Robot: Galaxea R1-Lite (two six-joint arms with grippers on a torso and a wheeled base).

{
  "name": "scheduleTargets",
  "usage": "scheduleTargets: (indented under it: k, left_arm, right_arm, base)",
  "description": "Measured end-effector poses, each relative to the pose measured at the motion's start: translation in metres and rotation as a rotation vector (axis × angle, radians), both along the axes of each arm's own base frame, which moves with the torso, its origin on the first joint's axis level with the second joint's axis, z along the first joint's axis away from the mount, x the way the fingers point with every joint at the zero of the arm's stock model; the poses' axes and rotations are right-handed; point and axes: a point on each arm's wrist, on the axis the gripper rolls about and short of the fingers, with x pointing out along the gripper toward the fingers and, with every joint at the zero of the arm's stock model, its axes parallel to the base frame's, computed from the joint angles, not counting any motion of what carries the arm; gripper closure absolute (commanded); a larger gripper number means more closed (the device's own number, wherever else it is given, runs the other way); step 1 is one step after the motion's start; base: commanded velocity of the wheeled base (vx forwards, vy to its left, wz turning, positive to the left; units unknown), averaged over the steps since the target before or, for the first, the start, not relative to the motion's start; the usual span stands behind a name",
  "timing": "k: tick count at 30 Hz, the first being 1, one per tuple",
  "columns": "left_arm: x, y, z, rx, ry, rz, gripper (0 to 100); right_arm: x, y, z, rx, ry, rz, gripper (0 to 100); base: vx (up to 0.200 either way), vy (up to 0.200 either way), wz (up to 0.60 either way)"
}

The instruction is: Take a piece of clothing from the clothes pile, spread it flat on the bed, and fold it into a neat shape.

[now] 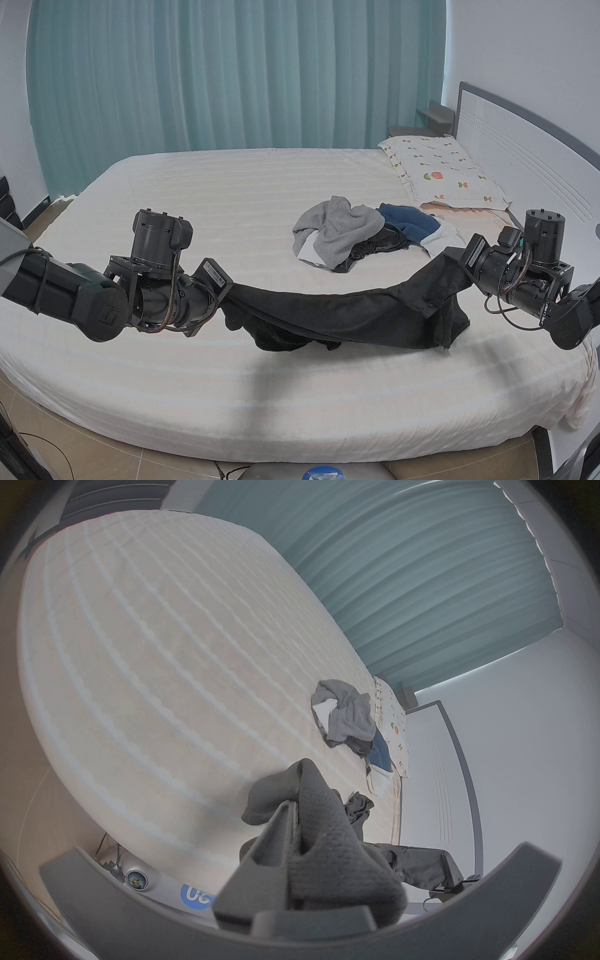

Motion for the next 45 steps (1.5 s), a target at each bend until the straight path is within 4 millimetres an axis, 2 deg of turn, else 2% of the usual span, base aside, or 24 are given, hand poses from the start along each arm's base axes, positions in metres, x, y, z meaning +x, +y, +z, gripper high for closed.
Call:
scheduleTargets:
  k: [18,25,45]
  left_arm:
    - [-0.007,0.007,0.019,-0.022,-0.049,0.009,100]
    - [-0.008,0.012,0.024,-0.054,-0.053,-0.020,100]
    - [-0.010,0.015,0.025,-0.059,-0.056,-0.021,100]
  right_arm:
    - [0.004,0.000,-0.002,0.064,0.004,-0.004,100]
    - [0.005,0.000,0.007,0.095,-0.085,-0.002,100]
    - [-0.006,0.013,0.009,0.100,-0.091,0.047,100]
  base:
    - [0.000,0.200,0.00]
    - [0.000,0.200,0.00]
    - [0.000,0.200,0.00]
